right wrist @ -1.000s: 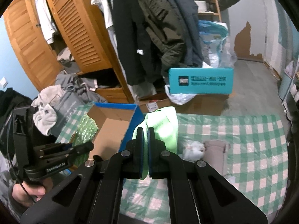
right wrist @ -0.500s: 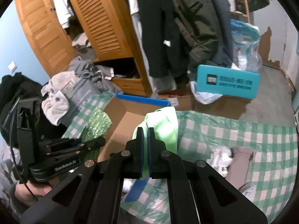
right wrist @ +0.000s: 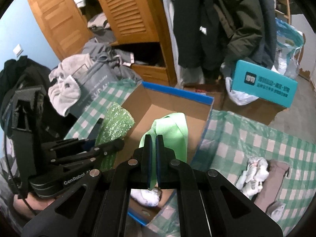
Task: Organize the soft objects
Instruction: 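Carry the green scrubber and green cloth with both tools over the cardboard box, then open both tools to drop the scrubber and cloth into the box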
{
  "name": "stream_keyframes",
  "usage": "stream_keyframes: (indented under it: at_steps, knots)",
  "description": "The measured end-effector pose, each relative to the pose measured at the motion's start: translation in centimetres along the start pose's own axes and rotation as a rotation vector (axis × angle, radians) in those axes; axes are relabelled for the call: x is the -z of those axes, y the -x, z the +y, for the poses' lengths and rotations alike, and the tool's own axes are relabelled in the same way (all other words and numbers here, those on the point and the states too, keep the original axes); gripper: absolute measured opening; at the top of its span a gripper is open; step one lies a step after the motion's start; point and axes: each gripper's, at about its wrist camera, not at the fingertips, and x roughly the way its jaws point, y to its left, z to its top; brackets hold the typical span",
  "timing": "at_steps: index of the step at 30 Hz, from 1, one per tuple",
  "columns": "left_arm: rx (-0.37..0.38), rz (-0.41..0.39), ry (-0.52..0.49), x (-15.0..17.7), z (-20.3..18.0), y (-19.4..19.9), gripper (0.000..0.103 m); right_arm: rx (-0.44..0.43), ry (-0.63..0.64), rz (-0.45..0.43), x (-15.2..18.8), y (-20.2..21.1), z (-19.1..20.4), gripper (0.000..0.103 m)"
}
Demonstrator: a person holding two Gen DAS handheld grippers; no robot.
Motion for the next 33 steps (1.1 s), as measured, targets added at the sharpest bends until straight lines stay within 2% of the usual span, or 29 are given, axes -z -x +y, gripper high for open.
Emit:
stream_keyframes:
  at_steps: [8,10,12,14,15,17,18,20,23,27,33]
  knots:
    - [-0.027,0.012,0.007,0.2,0.9,-0.5,0.018,-0.024,-0.004,0.052,0.0,-2.6,0.4,0.003]
    - [-0.042,0.013,0.01,0.2,1.2,-0.7,0.024,-0.027,-0.005,0.059,0.0,-2.9,0.5,0.003]
    - [-0.057,0.009,0.013,0.3,1.4,-0.7,0.035,-0.034,-0.005,0.069,0.0,-3.2,0.6,0.004]
    - [-0.069,0.006,0.011,0.3,1.4,-0.7,0.04,-0.034,-0.012,0.078,0.1,-3.5,0.6,0.006]
    - [-0.073,0.004,0.009,0.3,1.4,-0.7,0.042,-0.029,-0.015,0.079,0.1,-3.6,0.6,0.008]
    - [-0.075,0.003,0.006,0.3,1.4,-0.6,0.046,-0.022,-0.023,0.081,0.1,-3.7,0.5,0.028]
    - [-0.075,0.001,0.006,0.3,1.4,-0.6,0.051,-0.023,-0.029,0.078,0.1,-3.6,0.4,0.032]
    - [-0.079,-0.007,0.002,0.3,1.3,-0.4,0.053,-0.02,-0.034,0.07,0.1,-3.4,0.2,0.042]
    - [-0.075,-0.006,-0.001,0.2,1.1,-0.4,0.054,-0.007,-0.044,0.058,0.2,-3.0,-0.2,0.046]
    - [-0.068,-0.014,-0.015,0.2,0.7,-0.4,0.063,-0.001,-0.065,0.048,0.2,-2.3,-1.0,0.048]
    - [-0.056,-0.016,-0.03,0.3,-0.2,-0.4,0.063,0.013,-0.088,0.028,0.4,-1.3,-2.0,0.054]
